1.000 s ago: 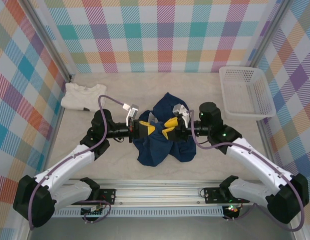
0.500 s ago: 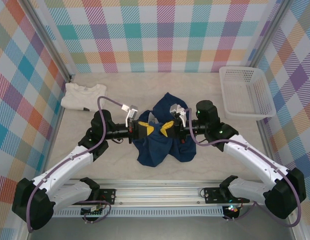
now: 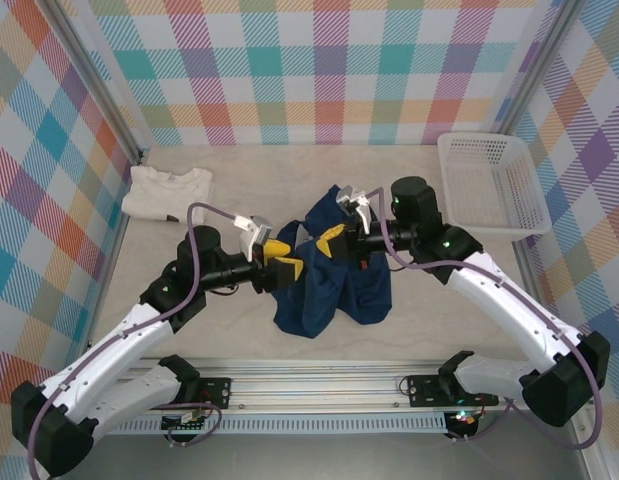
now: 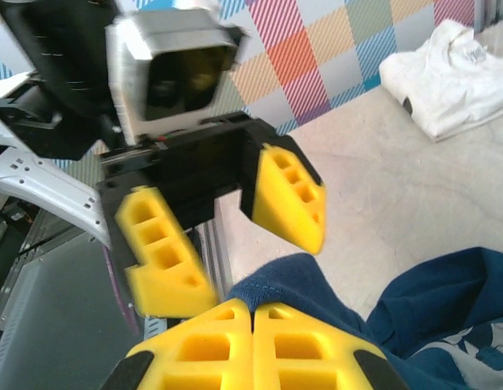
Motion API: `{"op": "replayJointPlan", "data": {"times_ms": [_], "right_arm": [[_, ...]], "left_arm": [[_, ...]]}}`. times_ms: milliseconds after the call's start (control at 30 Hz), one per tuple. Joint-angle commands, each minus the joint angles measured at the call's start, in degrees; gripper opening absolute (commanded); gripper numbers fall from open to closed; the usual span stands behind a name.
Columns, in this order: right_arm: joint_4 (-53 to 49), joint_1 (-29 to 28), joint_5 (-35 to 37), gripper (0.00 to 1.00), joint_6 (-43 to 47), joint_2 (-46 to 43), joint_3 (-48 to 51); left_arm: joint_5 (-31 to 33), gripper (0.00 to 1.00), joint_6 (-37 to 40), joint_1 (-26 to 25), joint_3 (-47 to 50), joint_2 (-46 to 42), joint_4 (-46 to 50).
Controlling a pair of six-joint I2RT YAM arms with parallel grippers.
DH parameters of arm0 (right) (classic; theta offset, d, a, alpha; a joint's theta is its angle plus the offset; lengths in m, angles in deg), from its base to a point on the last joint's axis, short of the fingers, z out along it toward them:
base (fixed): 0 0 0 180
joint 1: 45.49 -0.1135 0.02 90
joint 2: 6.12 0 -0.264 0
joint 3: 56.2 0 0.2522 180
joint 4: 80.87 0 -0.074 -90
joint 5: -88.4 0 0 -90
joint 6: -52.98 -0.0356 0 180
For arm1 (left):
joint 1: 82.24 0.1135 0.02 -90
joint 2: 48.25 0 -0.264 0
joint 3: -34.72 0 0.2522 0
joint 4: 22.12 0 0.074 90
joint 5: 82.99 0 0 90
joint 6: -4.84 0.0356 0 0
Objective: Fold the inside-out t-shirt
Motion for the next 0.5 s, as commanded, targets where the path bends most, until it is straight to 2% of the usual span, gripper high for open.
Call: {"op": "replayJointPlan", "data": {"times_ms": [0,100,233,333,467], "right_arm": [[-3.4,-0.4,-2.7,0.00,-2.4,1.3,-2.9],[-3.2,-0.4,-4.3,0.00,-3.6,1.7,-3.8],[-1.3,-0.4,-6.0,0.00,-5.9,2.3,-4.2],[0.7,-0.3,-7.9,0.00,-8.0,2.8,-4.2],[0.5,0.4,-5.9,0.00,-8.7,1.4,-4.0]], "left_arm": [[4.2,0.76,4.4,-2.8,-2.8,-0.5,1.8],[6.6,0.76,6.5,-3.9,-6.1,2.6,4.0],[4.6,0.65,7.3,-5.0,-10.5,8.5,5.0],[3.7,0.41,7.6,-5.2,-13.0,11.8,5.7],[3.5,0.08,7.2,-5.1,-12.1,11.9,5.1]]}}
